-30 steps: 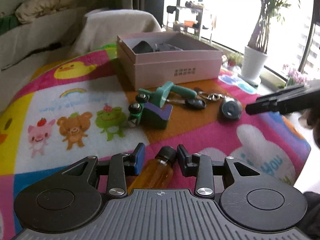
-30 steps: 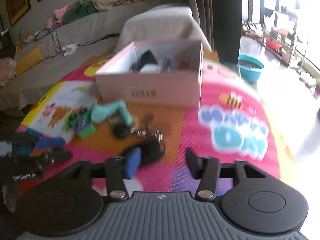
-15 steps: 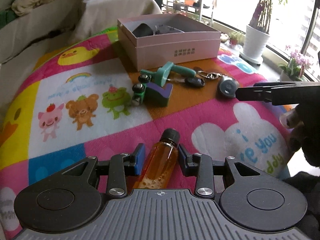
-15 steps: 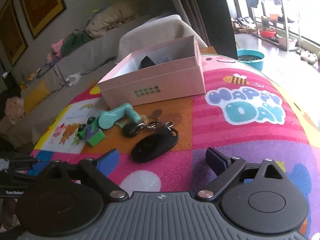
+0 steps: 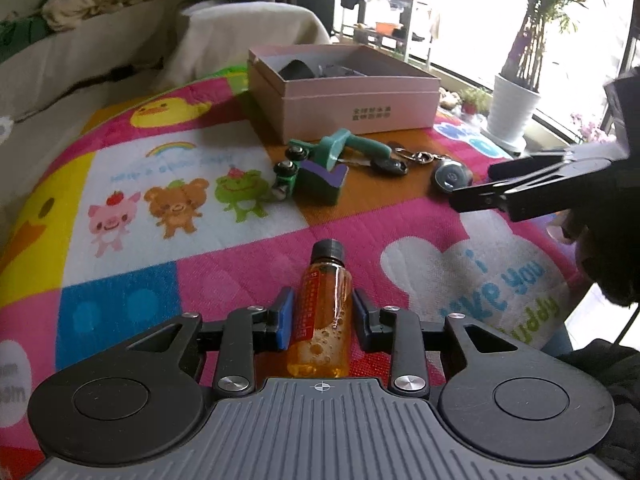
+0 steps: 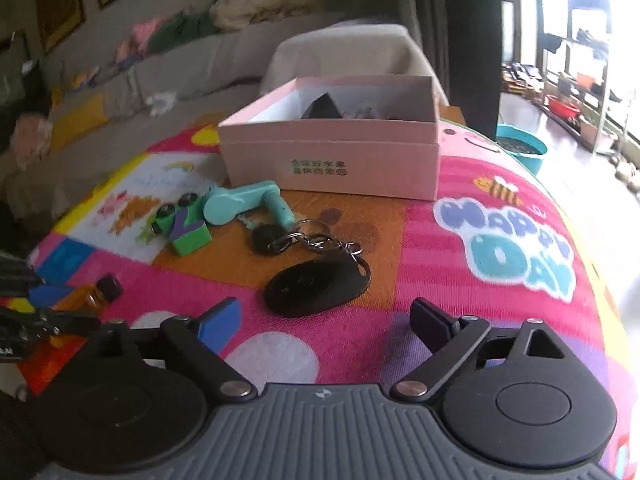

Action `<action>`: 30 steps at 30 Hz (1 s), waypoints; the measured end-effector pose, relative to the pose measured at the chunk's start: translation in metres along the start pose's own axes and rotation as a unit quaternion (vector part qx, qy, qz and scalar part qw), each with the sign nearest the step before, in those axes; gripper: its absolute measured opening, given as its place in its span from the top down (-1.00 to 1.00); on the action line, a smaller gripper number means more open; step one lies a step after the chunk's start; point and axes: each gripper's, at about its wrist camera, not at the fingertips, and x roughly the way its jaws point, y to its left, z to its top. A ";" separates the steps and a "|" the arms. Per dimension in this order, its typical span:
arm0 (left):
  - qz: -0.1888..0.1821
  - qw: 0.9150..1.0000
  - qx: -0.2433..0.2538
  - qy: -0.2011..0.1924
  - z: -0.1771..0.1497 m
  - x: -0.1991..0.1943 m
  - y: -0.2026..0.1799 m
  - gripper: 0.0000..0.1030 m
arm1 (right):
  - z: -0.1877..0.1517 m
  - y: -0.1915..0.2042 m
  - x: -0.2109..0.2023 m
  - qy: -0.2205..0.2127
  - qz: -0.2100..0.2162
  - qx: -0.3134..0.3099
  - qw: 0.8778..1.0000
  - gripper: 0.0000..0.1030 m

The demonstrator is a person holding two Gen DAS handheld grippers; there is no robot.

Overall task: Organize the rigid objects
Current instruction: 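Grasp the black key fob with the right gripper while the left gripper holds the bottle, then drop the amber bottle into the pink box with the left gripper while the right carries the fob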

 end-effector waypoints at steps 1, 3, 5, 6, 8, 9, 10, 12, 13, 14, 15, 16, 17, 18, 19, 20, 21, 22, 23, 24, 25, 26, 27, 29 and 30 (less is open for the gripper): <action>0.001 1.000 0.002 -0.002 0.000 0.000 -0.001 0.33 | 0.002 0.002 0.003 0.006 0.000 -0.009 1.000 -0.80; 0.002 1.000 0.004 -0.004 -0.002 -0.001 -0.001 0.33 | 0.004 0.007 0.009 0.012 -0.002 -0.033 0.999 -0.80; 0.000 1.000 0.001 -0.006 -0.002 -0.001 0.000 0.33 | 0.005 0.013 0.015 0.013 -0.012 -0.052 0.998 -0.80; -0.001 1.000 0.000 -0.007 -0.002 -0.001 0.001 0.33 | 0.006 0.013 0.017 0.013 -0.012 -0.053 0.998 -0.80; -0.003 1.000 -0.003 -0.008 -0.003 -0.001 0.002 0.33 | 0.010 0.012 0.020 0.014 -0.009 -0.049 0.999 -0.80; -0.003 1.000 -0.004 -0.010 -0.003 -0.001 0.002 0.33 | 0.011 0.011 0.021 0.014 -0.009 -0.047 0.999 -0.80; -0.003 1.000 -0.006 -0.011 -0.003 0.000 0.002 0.33 | 0.012 0.012 0.023 0.014 -0.011 -0.048 0.999 -0.79; -0.004 1.000 -0.009 -0.014 -0.004 -0.001 0.003 0.33 | 0.014 0.014 0.025 0.016 -0.017 -0.059 0.998 -0.74; -0.004 1.000 -0.012 -0.016 -0.005 -0.001 0.003 0.33 | 0.016 0.016 0.025 0.018 -0.016 -0.066 0.997 -0.59; -0.005 1.000 -0.013 -0.019 -0.006 -0.002 0.004 0.33 | 0.018 0.019 0.024 0.022 -0.010 -0.075 0.997 -0.28; -0.006 1.000 -0.016 -0.022 -0.008 -0.002 0.004 0.34 | 0.020 0.022 0.022 0.028 -0.004 -0.082 0.996 -0.28; -0.007 1.000 -0.019 -0.024 -0.008 -0.003 0.005 0.34 | 0.023 0.026 0.019 0.038 -0.001 -0.088 0.995 -0.28; -0.008 0.999 -0.021 -0.026 -0.009 -0.003 0.006 0.34 | 0.025 0.030 0.015 0.039 -0.006 -0.094 0.995 -0.28; -0.008 0.999 -0.022 -0.027 -0.010 -0.004 0.006 0.35 | 0.027 0.034 0.007 0.028 -0.013 -0.101 0.994 -0.28; -0.009 0.999 -0.022 -0.029 -0.010 -0.004 0.006 0.35 | 0.028 0.037 -0.001 0.016 -0.019 -0.107 0.994 -0.28; -0.009 0.999 -0.024 -0.030 -0.010 -0.004 0.006 0.35 | 0.031 0.038 -0.011 0.006 -0.023 -0.108 0.994 -0.28; -0.009 0.999 -0.024 -0.031 -0.010 -0.004 0.007 0.35 | 0.036 0.039 -0.022 -0.005 -0.023 -0.104 0.994 -0.28; -0.009 0.999 -0.024 -0.032 -0.011 -0.004 0.006 0.35 | 0.041 0.038 -0.034 -0.017 -0.021 -0.096 0.995 -0.28; -0.009 0.999 -0.025 -0.034 -0.011 -0.004 0.007 0.35 | 0.047 0.036 -0.047 -0.031 -0.017 -0.086 0.996 -0.28; -0.009 0.999 -0.025 -0.035 -0.011 -0.004 0.007 0.35 | 0.053 0.034 -0.059 -0.043 -0.013 -0.076 0.996 -0.28; -0.009 0.999 -0.026 -0.036 -0.012 -0.004 0.007 0.35 | 0.060 0.032 -0.071 -0.056 -0.009 -0.066 0.996 -0.28; -0.009 0.999 -0.029 -0.038 -0.012 -0.004 0.007 0.36 | 0.067 0.030 -0.083 -0.070 -0.008 -0.056 0.996 -0.28; -0.010 0.999 -0.032 -0.040 -0.013 -0.004 0.008 0.36 | 0.073 0.028 -0.094 -0.083 -0.007 -0.047 0.995 -0.28; -0.010 0.998 -0.038 -0.041 -0.013 -0.005 0.009 0.37 | 0.084 0.023 -0.114 -0.107 -0.006 -0.030 0.994 -0.28; -0.010 0.998 -0.039 -0.041 -0.013 -0.005 0.009 0.37 | 0.088 0.021 -0.122 -0.118 -0.007 -0.025 0.993 -0.28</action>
